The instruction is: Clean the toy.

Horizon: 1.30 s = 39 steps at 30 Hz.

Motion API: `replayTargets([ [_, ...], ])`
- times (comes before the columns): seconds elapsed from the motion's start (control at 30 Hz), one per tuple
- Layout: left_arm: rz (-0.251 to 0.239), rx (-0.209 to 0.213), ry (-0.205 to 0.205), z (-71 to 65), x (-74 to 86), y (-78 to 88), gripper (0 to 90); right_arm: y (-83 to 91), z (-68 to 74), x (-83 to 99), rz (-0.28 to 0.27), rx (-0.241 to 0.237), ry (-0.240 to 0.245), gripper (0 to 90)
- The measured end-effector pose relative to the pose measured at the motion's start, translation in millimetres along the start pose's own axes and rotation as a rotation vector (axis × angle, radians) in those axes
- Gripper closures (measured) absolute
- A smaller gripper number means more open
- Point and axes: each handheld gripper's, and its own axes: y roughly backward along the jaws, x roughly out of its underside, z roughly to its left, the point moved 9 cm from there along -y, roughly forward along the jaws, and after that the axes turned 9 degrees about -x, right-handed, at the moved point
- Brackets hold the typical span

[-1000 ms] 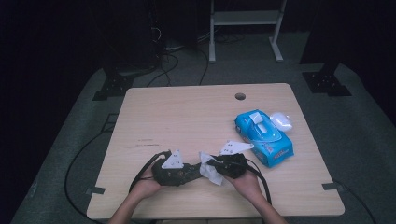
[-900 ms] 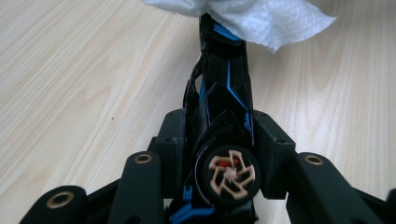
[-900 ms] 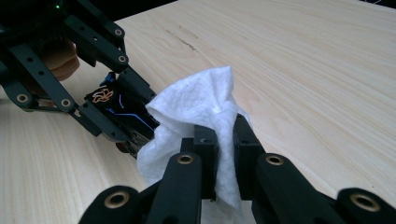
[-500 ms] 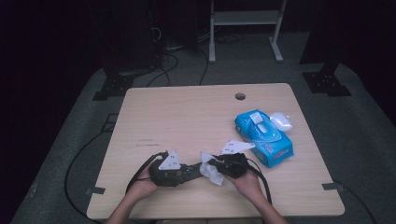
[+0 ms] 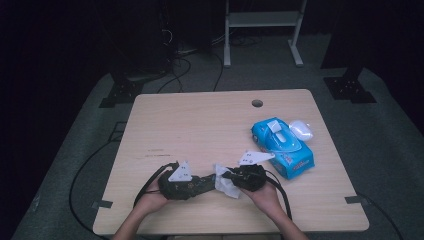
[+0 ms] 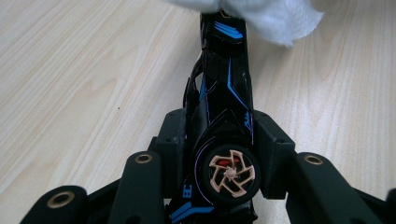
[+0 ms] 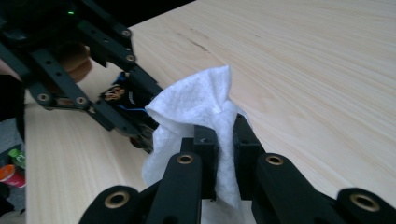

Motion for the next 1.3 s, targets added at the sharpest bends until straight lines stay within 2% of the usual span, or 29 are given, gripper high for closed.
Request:
replayTargets([
  [0.07, 0.005, 0.001, 0.007, 0.4, -0.6, -0.3, 59.9, 6.0, -4.0, 1.4, 0.012, 0.025, -0.005, 83.2],
  [0.13, 0.012, 0.003, 0.011, 1.0, -2.2, -0.6, 59.1, 12.5, -5.3, 2.8, 0.012, 0.030, -0.012, 83.1],
  [0.27, 0.001, 0.001, 0.007, 0.1, -17.4, -3.2, 55.1, 22.9, -8.1, 4.4, 0.007, 0.042, -0.009, 83.1],
  [0.33, 0.021, -0.004, -0.015, -1.4, -24.7, -8.7, 54.2, 27.1, -10.0, 5.2, 0.001, 0.048, -0.012, 83.1],
  [0.47, 0.100, -0.018, -0.067, -3.0, -32.3, -22.8, 51.3, 32.0, -11.4, 7.0, -0.010, 0.047, -0.028, 83.2],
  [0.57, 0.129, 0.001, -0.062, -5.9, -35.8, -31.1, 51.4, 33.5, -12.0, 8.1, -0.012, 0.046, -0.030, 83.2],
  [0.67, 0.180, 0.022, -0.069, -9.3, -36.4, -38.5, 51.7, 35.2, -13.7, 9.1, -0.017, 0.044, -0.041, 83.1],
  [0.8, 0.222, 0.001, -0.097, -11.0, -37.4, -45.5, 53.8, 35.7, -15.8, 10.9, -0.016, 0.051, -0.044, 83.1],
  [0.87, 0.231, 0.011, -0.098, -11.2, -37.8, -45.8, 57.2, 35.2, -17.2, 11.8, -0.017, 0.051, -0.048, 83.1],
  [0.93, 0.230, 0.032, -0.098, -12.8, -38.8, -45.3, 58.4, 34.7, -18.8, 12.5, -0.019, 0.050, -0.058, 83.1],
  [1.0, 0.218, 0.033, -0.102, -13.5, -39.5, -45.3, 58.8, 34.5, -19.6, 12.0, -0.025, 0.046, -0.063, 83.1],
  [1.03, 0.203, 0.033, -0.099, -13.6, -40.3, -45.0, 59.0, 34.5, -19.9, 11.7, -0.028, 0.045, -0.067, 83.1],
  [1.07, 0.157, 0.027, -0.088, -12.7, -43.8, -43.3, 60.1, 34.7, -20.0, 11.7, -0.030, 0.041, -0.073, 83.1],
  [1.1, 0.131, 0.021, -0.077, -10.9, -46.8, -40.6, 62.9, 34.8, -19.7, 11.7, -0.036, 0.029, -0.080, 83.1],
  [1.17, 0.105, 0.012, -0.079, -7.6, -50.5, -36.2, 64.7, 35.9, -19.4, 12.5, -0.042, 0.019, -0.091, 83.1],
  [1.23, 0.099, 0.002, -0.092, -5.4, -52.1, -33.3, 65.1, 38.0, -17.9, 10.8, -0.063, -0.009, -0.109, 83.1],
  [1.3, 0.096, 0.020, -0.086, -6.1, -53.0, -31.9, 65.1, 39.9, -16.9, 7.5, -0.078, -0.018, -0.112, 83.0],
])
